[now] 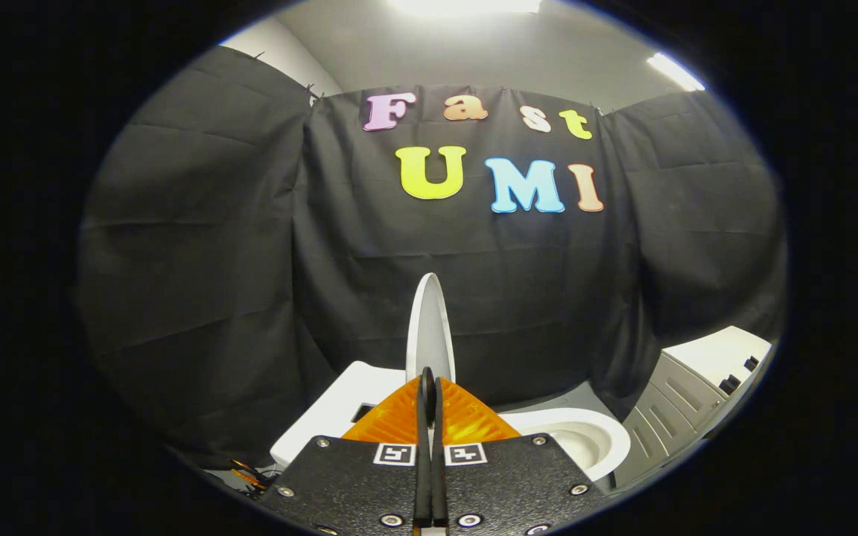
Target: Open the toilet lid.
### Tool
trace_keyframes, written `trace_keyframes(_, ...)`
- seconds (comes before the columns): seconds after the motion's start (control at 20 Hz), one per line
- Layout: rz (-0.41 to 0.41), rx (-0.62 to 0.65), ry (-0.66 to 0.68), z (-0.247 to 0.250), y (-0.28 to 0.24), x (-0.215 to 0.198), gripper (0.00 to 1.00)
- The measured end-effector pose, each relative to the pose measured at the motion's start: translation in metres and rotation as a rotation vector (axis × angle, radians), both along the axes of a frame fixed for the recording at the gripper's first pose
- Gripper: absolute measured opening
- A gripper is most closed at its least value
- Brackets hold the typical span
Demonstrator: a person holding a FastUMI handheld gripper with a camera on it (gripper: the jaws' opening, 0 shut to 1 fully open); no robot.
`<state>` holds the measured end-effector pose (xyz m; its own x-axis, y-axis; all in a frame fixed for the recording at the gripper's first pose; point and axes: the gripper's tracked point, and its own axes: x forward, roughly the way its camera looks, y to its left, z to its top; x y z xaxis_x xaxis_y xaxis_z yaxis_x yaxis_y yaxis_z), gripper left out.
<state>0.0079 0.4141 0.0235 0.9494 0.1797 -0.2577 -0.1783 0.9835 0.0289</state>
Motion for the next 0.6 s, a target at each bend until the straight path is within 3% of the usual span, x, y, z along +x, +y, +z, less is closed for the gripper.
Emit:
trace_keyframes(0.4,0.089,-0.067,0.005,-0.010,0.045,0.000,0.00)
trace_keyframes(0.6,0.098,-0.039,0.017,-0.013,0.055,-0.002,0.00)
